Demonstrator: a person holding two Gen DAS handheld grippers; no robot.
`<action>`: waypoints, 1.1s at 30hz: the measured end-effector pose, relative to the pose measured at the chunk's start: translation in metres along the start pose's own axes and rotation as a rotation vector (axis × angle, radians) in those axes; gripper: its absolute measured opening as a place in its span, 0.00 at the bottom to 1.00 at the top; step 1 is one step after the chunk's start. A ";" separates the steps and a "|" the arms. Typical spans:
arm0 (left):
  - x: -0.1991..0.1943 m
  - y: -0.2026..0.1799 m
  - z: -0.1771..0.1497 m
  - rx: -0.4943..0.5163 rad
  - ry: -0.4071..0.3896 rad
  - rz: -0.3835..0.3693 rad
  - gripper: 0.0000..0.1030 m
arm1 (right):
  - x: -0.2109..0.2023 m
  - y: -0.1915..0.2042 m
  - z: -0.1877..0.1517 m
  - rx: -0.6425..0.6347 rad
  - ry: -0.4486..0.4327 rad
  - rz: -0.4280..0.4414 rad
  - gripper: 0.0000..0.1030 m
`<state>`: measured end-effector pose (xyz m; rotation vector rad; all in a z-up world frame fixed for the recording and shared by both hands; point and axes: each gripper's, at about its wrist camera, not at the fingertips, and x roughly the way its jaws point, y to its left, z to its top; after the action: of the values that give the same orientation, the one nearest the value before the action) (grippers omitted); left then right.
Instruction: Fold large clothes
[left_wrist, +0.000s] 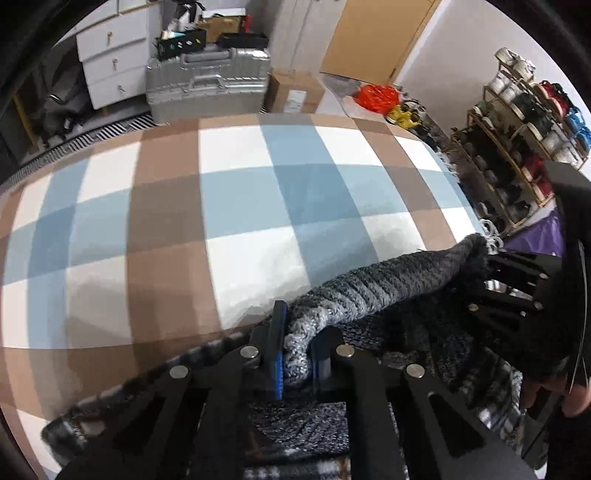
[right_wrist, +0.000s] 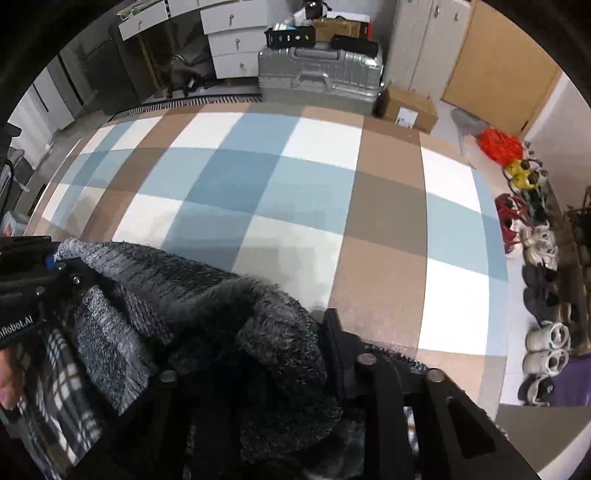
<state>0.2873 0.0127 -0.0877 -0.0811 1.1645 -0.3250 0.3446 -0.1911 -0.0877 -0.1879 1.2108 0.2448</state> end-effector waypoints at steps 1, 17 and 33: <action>0.000 -0.001 0.006 -0.001 -0.003 0.009 0.05 | -0.002 0.004 0.001 -0.014 -0.013 -0.019 0.14; -0.166 -0.051 -0.047 0.072 -0.302 -0.032 0.04 | -0.175 0.043 -0.032 -0.050 -0.376 -0.117 0.12; -0.126 -0.069 -0.234 0.003 -0.261 -0.189 0.04 | -0.186 0.110 -0.275 -0.016 -0.389 -0.146 0.12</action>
<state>0.0146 0.0089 -0.0532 -0.2252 0.8987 -0.4688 0.0040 -0.1772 -0.0087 -0.2299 0.8053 0.1542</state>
